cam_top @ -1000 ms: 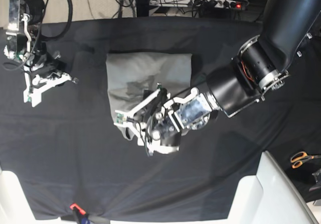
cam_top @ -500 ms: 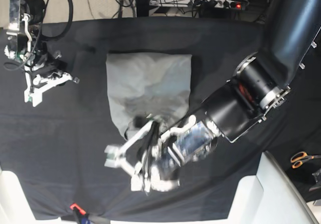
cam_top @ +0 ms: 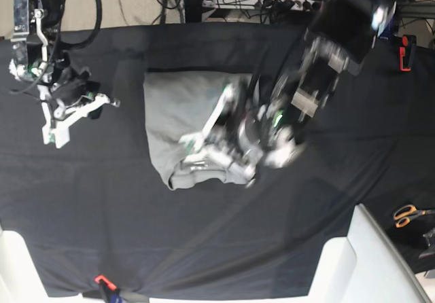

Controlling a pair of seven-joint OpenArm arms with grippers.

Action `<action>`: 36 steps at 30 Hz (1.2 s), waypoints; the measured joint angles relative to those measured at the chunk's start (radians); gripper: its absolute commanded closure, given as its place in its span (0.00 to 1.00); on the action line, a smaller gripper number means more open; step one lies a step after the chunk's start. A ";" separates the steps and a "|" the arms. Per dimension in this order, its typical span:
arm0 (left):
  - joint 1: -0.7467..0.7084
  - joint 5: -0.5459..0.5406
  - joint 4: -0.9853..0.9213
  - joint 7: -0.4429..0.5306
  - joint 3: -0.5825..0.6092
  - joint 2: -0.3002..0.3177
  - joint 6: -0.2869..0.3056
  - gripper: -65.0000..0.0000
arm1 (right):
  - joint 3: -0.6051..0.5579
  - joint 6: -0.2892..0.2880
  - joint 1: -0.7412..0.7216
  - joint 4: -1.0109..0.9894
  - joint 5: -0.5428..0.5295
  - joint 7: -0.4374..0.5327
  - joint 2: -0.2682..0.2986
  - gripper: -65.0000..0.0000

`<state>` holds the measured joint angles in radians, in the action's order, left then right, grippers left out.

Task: Fold the T-shirt properly
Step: 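Release the shirt and raise the left gripper away, then grip the shirt's folded edge with both grippers and pull it straight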

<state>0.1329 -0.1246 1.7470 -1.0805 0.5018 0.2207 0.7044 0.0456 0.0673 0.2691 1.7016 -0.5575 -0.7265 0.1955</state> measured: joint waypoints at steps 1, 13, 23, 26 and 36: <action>-0.031 0.005 0.010 0.006 -0.015 0.003 0.000 1.00 | 0.000 0.002 0.002 0.000 0.002 0.001 0.002 1.00; -0.164 0.006 -0.066 0.082 -0.066 0.054 0.000 1.00 | -0.002 0.000 0.040 0.001 0.000 -0.004 -0.003 1.00; -0.222 0.008 -0.235 0.211 -0.068 0.078 -0.008 1.00 | -0.002 0.000 0.076 0.005 0.003 0.010 0.000 1.00; -0.234 0.006 -0.226 0.216 -0.070 0.090 -0.008 1.00 | -0.005 0.000 0.080 0.005 0.004 0.035 0.000 1.00; -0.266 -0.004 0.066 0.154 -0.262 0.095 -0.008 1.00 | -0.044 -0.187 0.094 0.182 0.003 0.038 -0.004 1.00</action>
<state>-0.1326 -0.1284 1.8130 -0.9264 0.2401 0.3161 0.6964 0.0013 -0.1196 0.3634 1.8835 -0.5549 -0.6884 0.1917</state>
